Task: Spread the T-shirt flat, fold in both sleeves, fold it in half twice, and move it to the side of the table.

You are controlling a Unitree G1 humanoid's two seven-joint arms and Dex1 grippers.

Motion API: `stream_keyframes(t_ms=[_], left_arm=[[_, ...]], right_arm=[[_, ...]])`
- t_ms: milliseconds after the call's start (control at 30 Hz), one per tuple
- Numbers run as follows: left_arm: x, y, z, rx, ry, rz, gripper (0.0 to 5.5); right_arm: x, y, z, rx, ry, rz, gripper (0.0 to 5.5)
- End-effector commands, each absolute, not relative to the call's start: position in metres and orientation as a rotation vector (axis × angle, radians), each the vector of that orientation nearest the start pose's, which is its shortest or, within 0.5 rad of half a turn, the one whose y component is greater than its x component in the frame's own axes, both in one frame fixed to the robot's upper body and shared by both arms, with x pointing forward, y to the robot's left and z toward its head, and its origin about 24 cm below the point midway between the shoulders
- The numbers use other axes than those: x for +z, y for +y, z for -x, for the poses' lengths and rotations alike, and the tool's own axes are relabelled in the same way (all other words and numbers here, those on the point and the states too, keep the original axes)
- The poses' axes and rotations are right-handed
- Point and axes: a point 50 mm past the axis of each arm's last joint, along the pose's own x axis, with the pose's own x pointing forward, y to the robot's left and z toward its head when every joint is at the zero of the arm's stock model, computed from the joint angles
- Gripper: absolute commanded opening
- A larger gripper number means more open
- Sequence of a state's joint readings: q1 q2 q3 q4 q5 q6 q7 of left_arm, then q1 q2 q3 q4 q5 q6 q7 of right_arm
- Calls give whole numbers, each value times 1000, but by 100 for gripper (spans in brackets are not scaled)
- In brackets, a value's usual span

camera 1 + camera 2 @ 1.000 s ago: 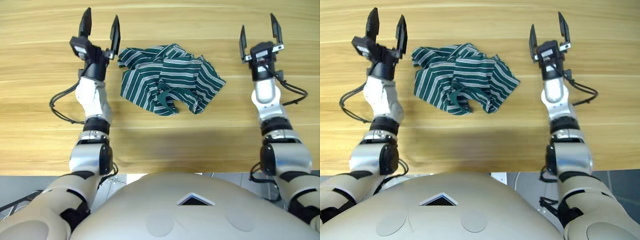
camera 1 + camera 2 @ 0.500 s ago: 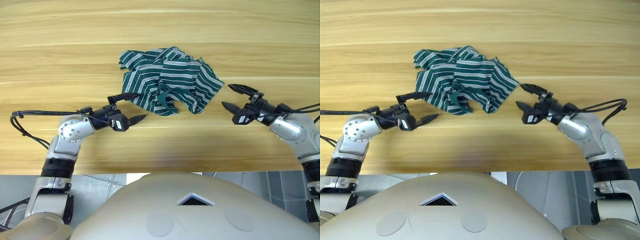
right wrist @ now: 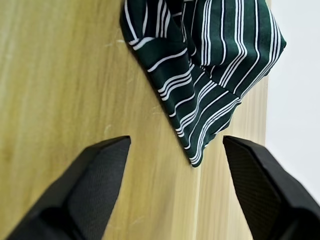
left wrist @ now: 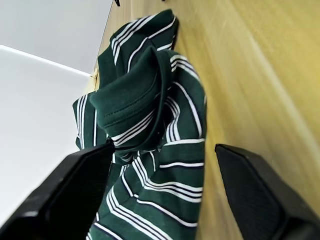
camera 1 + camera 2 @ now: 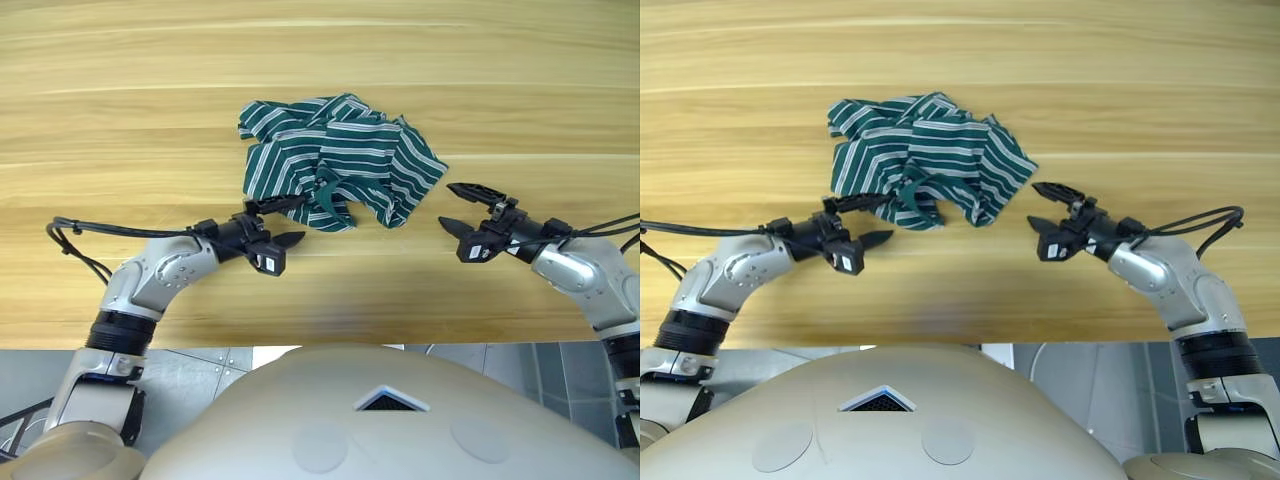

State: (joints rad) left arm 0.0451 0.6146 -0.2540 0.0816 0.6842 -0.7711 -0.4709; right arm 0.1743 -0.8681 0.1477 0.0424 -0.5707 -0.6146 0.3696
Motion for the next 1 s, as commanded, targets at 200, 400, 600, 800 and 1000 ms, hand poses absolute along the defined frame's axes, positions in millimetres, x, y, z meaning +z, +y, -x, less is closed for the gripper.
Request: stream_keyframes(t_ms=[200,400,600,800,1000], left_arm=[[1,185,-204,-1107,-78,-1393,377],[2,181,-199,-1133,-89,-1355,377],[2,177,-193,-1155,-98,-1303,308],[2,177,-193,-1135,-100,-1287,215],[2,175,-193,-1130,-94,-1290,127]], right_arm=[[42,-236,-190,947,-31,1358,345],[41,-237,-187,962,-26,1359,345],[35,-233,-188,981,-19,1349,345],[25,-230,-201,968,-18,1365,345],[15,-223,-210,1031,-36,1404,345]])
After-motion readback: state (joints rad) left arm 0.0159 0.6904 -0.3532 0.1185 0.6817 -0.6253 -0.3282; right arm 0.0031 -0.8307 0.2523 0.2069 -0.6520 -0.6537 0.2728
